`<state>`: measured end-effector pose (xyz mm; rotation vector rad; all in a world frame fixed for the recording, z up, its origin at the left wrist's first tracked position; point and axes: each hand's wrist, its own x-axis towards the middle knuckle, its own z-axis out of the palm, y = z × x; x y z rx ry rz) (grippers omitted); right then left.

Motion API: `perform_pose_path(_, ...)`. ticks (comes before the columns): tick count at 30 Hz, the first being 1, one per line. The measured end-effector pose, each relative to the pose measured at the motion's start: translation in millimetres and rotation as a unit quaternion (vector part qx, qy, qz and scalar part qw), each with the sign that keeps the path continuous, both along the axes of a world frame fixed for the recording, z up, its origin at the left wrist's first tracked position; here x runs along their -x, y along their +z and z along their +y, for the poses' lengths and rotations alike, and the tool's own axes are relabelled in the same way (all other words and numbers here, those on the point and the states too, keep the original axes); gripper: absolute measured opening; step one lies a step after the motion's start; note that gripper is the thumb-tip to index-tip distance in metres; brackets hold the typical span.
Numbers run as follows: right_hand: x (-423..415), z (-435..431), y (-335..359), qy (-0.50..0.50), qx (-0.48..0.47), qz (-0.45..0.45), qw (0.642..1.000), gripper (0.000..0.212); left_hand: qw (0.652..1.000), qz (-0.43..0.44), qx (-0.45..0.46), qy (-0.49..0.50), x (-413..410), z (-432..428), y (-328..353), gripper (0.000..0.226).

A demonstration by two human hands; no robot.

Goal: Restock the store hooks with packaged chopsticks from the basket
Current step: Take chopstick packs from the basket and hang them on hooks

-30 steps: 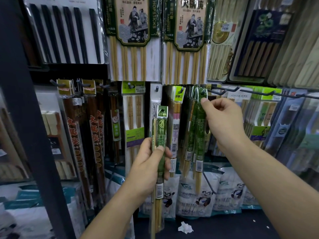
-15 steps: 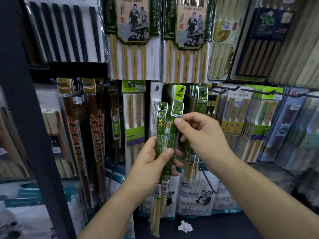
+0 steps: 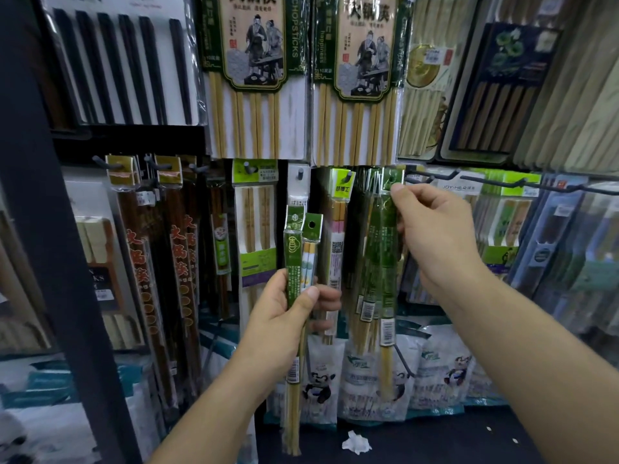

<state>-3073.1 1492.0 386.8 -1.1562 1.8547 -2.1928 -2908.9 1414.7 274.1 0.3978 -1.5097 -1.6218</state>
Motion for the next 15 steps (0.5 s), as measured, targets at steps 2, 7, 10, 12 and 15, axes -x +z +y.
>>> perform_pose_path(2,3.5,-3.0,1.1,-0.01,-0.005,0.003,1.0,0.025,1.0,0.0,0.0,-0.007,0.6,0.9,0.0,0.079)
perform_pose_path(7,6.2,-9.4,2.0,-0.029,-0.009,-0.005,1.0,0.031,1.0,0.002,-0.004,-0.013,1.6,1.7,1.2,0.081)
perform_pose_path(10,5.0,-9.9,2.6,-0.032,-0.011,-0.005,0.999,0.032,1.0,0.0,-0.002,-0.01,1.2,1.6,1.4,0.082)
perform_pose_path(12,4.4,-10.0,3.0,-0.035,-0.014,-0.008,0.999,0.033,1.0,-0.004,0.0,-0.01,1.4,1.5,1.3,0.082)
perform_pose_path(15,4.9,-11.1,3.2,-0.039,-0.016,-0.007,0.999,0.033,1.0,-0.007,0.001,-0.011,1.8,1.5,0.8,0.082)
